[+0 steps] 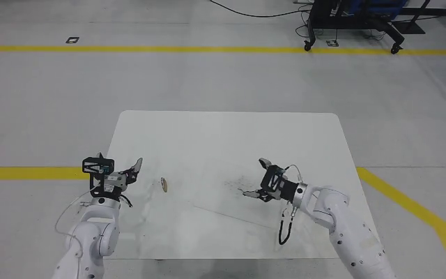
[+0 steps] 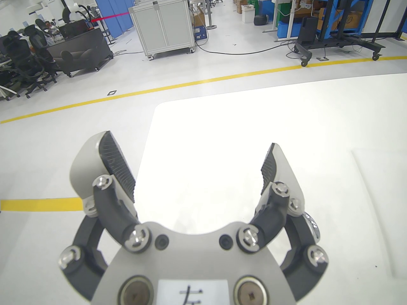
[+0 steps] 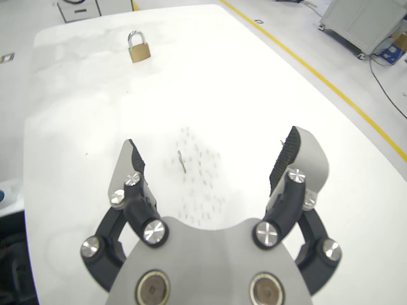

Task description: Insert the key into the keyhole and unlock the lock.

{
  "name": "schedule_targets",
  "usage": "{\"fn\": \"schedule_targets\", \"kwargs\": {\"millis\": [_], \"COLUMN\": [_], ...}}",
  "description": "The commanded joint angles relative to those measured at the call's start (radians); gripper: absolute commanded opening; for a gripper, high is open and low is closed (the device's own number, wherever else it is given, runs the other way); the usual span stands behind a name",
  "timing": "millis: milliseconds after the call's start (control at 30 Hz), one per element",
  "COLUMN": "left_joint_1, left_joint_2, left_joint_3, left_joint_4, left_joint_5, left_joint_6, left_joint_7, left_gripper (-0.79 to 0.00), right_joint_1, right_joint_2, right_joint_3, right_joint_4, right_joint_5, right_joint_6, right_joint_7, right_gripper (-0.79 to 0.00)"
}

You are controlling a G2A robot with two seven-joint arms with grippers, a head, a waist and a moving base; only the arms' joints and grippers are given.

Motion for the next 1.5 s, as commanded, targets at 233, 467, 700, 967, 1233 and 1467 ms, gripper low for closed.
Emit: {"fn": "schedule_targets", "kwargs": {"millis": [233, 467, 700, 967, 1233, 1467], "left_joint_1": [0.0, 0.0, 0.0, 0.0, 0.0, 0.0], "left_joint_2": [0.0, 0.0, 0.0, 0.0, 0.0, 0.0], "left_joint_3": [0.0, 0.0, 0.0, 0.0, 0.0, 0.0], "left_joint_4": [0.0, 0.0, 0.0, 0.0, 0.0, 0.0], "left_joint_5": [0.0, 0.0, 0.0, 0.0, 0.0, 0.0], "left_joint_6": [0.0, 0.0, 0.0, 0.0, 0.0, 0.0], "left_joint_7": [0.0, 0.0, 0.0, 0.0, 0.0, 0.0], "left_gripper": [0.0, 0.0, 0.0, 0.0, 0.0, 0.0], "right_joint_1": [0.07, 0.107, 0.126, 0.138, 0.1, 0.036], "right_joint_2": [-0.004, -0.012, -0.014, -0.015, 0.001, 0.022], "right_joint_3": [-0.082, -0.15, -0.178, -0.193, -0.162, -0.098], "right_joint_4": [0.061, 0.067, 0.08, 0.079, 0.018, -0.025], "right_joint_5": [0.05, 0.018, 0.009, 0.01, -0.026, -0.058], "right_joint_6": [-0.066, -0.016, 0.02, 0.063, 0.038, -0.004], "right_joint_7": [0.199, 0.284, 0.314, 0.339, 0.263, 0.0], "right_gripper": [-0.252, -0.493, -0.603, -0.785, -0.785, -0.785]}}
